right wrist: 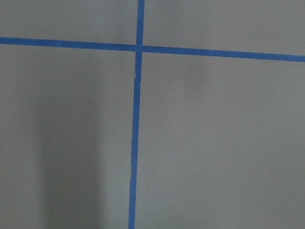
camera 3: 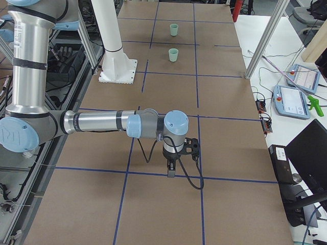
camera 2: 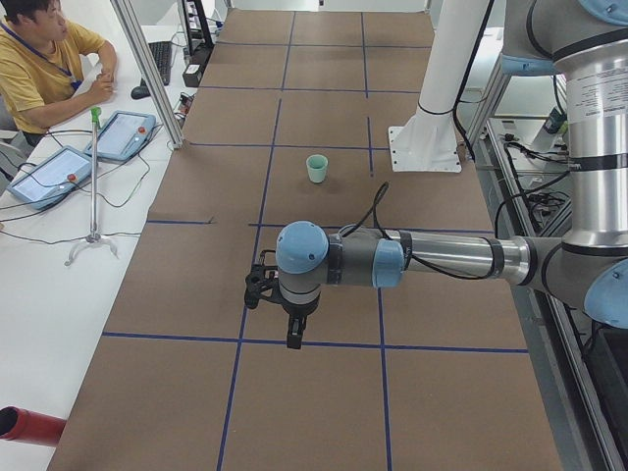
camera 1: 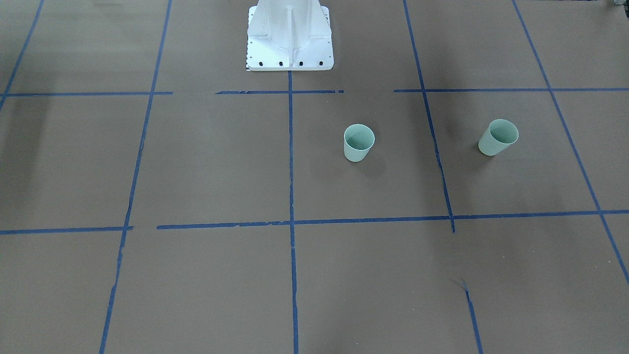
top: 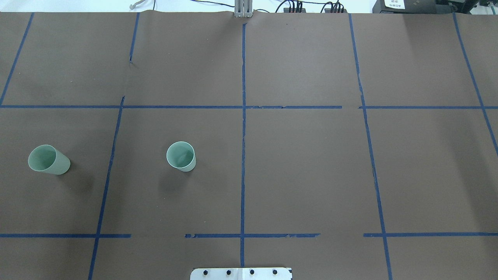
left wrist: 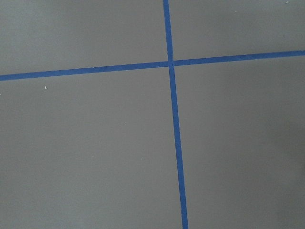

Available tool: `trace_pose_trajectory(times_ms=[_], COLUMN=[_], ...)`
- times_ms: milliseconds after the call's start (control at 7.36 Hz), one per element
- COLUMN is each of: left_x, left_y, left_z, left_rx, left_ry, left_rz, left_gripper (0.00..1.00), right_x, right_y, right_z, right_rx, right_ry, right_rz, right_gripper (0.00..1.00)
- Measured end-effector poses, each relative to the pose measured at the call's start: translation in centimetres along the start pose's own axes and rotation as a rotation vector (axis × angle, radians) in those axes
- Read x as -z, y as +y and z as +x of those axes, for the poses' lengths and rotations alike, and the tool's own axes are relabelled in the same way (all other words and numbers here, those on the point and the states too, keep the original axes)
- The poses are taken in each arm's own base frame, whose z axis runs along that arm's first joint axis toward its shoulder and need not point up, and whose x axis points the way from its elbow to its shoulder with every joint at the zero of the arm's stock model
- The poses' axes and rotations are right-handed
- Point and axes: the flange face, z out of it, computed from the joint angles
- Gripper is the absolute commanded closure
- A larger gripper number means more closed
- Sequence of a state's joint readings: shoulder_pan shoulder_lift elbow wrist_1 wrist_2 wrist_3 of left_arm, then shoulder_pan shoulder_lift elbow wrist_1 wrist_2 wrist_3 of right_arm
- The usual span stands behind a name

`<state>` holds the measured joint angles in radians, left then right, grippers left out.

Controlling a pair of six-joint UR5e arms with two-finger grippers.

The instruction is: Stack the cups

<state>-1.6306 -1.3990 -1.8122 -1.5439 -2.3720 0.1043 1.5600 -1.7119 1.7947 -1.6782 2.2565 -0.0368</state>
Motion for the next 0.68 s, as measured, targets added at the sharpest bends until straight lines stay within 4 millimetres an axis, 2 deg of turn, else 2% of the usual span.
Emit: trace_pose_trajectory(times_ms=[407, 679], left_x=[-0.09, 0.21], left_y=[-0.18, -0.72], left_z=[-0.11, 0.60], left_rx=[0.007, -0.004], left_ry=[0.000, 0.006], left_rz=[-0.001, 0.004], left_gripper=[0.00, 0.00], right_x=[-0.02, -0.03], right_y=[-0.01, -0.01], right_z=[-0.02, -0.04], right_rx=[0.001, 0.001], right_ry=[0.000, 0.000], right_rz=[0.000, -0.001], right_gripper=[0.00, 0.00])
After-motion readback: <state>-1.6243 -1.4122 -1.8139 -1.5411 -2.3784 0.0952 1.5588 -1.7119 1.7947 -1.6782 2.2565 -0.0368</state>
